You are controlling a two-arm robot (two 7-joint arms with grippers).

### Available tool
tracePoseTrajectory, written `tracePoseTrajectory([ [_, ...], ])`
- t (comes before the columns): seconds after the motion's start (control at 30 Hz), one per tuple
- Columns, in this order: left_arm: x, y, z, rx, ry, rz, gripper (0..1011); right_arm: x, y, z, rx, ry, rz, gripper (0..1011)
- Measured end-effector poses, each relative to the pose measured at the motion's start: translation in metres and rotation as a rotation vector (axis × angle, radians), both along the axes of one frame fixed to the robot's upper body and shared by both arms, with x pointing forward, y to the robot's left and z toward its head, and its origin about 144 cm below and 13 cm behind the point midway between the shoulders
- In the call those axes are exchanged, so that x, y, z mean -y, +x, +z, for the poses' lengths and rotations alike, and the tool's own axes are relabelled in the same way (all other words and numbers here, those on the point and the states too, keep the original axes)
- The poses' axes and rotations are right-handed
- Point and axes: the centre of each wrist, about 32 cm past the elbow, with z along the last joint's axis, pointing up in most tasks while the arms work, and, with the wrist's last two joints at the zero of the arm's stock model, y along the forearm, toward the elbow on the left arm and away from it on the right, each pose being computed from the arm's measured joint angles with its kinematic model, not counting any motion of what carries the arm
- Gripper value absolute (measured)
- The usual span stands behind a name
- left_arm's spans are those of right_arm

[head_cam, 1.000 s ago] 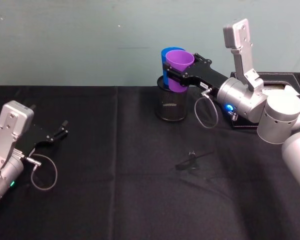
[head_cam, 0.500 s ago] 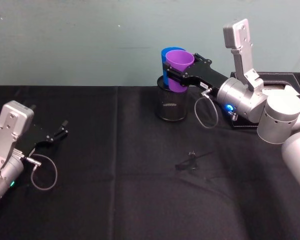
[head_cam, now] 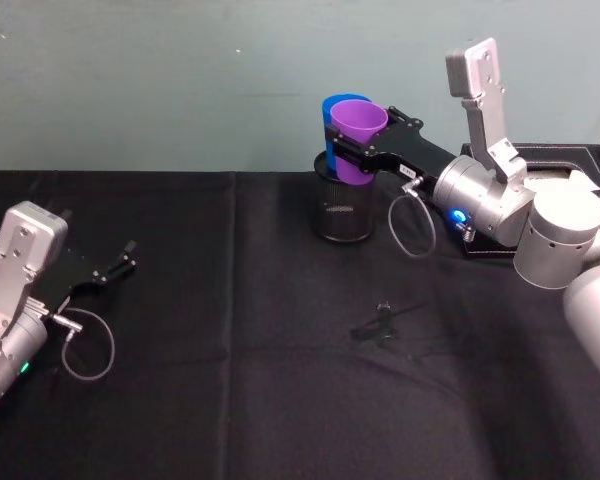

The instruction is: Pick up one cup with a gripper and tap it against the other cup.

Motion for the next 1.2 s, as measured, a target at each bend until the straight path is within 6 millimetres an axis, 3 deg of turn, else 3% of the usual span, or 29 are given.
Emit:
tracePoseTrajectory([
  [0.23,0.000,0.000,0.000,0.000,0.000,0.000,1000,-0.004,-0.020,-0.003,0.046,-0.030,0.038,751],
  [0.6,0.000,0.000,0.000,0.000,0.000,0.000,1000,-0.003,-0.075,-0.010,0.076,-0.022,0.063,751],
  [0.93,0.000,0.000,0.000,0.000,0.000,0.000,1000,0.002,-0.135,-0.042,0.037,-0.022,0.050,751],
  [1.2,0.000,0.000,0.000,0.000,0.000,0.000,1000,0.004,-0.159,-0.073,-0.010,-0.003,0.013,751],
])
